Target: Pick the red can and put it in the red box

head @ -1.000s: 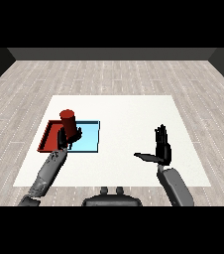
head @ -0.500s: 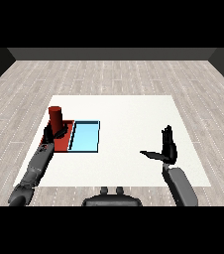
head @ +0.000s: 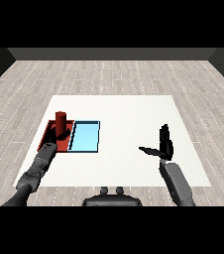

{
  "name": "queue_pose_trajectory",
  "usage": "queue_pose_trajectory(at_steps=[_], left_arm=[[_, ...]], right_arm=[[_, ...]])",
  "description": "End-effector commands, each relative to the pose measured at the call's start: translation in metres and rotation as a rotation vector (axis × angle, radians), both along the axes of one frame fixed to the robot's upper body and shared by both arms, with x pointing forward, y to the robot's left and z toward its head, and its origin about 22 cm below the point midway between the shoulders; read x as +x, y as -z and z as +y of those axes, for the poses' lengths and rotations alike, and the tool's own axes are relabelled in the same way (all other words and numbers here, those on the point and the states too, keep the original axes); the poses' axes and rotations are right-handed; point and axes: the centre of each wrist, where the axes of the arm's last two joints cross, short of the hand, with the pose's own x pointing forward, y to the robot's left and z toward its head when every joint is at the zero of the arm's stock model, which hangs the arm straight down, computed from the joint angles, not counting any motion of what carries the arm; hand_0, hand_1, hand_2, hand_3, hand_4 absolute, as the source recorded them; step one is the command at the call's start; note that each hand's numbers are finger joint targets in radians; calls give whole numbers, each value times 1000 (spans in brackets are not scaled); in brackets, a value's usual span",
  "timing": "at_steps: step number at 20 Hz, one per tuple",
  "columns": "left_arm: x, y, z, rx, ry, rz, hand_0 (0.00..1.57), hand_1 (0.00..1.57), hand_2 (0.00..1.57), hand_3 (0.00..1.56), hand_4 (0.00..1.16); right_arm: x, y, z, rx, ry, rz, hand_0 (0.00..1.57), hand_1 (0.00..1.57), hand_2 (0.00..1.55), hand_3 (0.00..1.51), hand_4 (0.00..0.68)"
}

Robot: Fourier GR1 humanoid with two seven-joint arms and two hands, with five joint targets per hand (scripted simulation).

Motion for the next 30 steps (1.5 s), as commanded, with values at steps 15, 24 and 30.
queue_pose_trajectory(at_steps=[15,24,30], left_arm=[[-46,32,42,-117,-135,273,0,0,0,0,0],[11,-28,28,-162,-34,-131,0,0,0,0,0],[8,-38,34,-281,211,-374,1107,1107,1166,0,0]], right_arm=[[9,14,-10,47,12,-38,0,0,0,0,0],[18,3,-4,43,-16,-66,0,0,0,0,0],[6,2,-3,66,-111,-88,0,0,0,0,0]])
